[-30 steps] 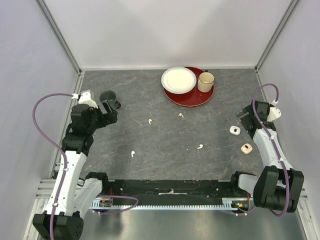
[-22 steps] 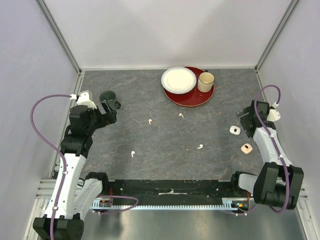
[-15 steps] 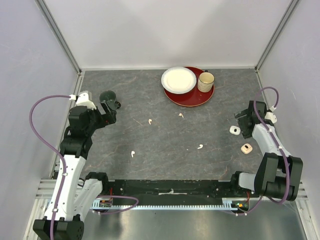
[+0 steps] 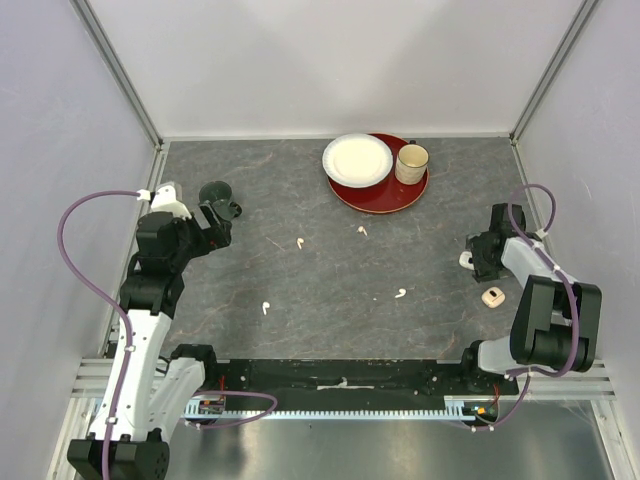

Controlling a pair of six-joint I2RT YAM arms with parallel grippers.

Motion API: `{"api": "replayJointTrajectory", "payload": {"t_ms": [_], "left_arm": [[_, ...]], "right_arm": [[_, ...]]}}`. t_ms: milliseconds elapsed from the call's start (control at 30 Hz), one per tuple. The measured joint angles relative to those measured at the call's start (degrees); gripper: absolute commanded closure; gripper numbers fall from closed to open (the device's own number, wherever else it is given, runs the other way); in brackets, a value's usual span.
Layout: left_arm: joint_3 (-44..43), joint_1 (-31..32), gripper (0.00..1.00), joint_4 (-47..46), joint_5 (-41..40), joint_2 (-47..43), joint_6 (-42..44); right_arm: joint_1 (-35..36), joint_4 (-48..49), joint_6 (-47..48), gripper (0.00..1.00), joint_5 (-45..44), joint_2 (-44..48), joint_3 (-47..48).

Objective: Insert the wireless bluetooth earbuds into the charging case
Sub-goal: Pick up the charging case at the center of the board.

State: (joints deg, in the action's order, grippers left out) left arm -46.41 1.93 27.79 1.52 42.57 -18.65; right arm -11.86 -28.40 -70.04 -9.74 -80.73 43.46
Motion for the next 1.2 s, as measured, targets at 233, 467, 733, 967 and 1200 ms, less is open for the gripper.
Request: {"api": "replayJointTrajectory", "payload": {"t_ms": [233, 467, 733, 967, 1200], "left_arm": [[0.37, -0.31, 0.00, 0.02, 0.00, 0.02, 0.00], [0.44, -0.63, 0.00, 0.02, -0.02, 0.02, 0.00], [0.59, -0.90, 0.00, 0.02, -0.02, 0.31, -0.02], [0.68, -1.03, 0.00, 0.02, 0.00, 0.66, -0.04], [0.74, -1.22, 0.00, 0.02, 0.02, 0.68, -0.07]], "right_arm": [[-1.20, -0.72, -5.35, 0.22, 1.44, -3.45, 0.72], [-3.08, -2.67, -11.50, 0.22, 2.78, -4.00, 1.81], [-4.44, -7.91, -14.69, 0.23, 1.01, -4.68, 6.56], [-4.92, -9.46, -14.71, 0.23, 2.51, -8.35, 8.11], [-4.92, -10.47, -14.60, 0.23, 3.93, -9.90, 8.11]]}}
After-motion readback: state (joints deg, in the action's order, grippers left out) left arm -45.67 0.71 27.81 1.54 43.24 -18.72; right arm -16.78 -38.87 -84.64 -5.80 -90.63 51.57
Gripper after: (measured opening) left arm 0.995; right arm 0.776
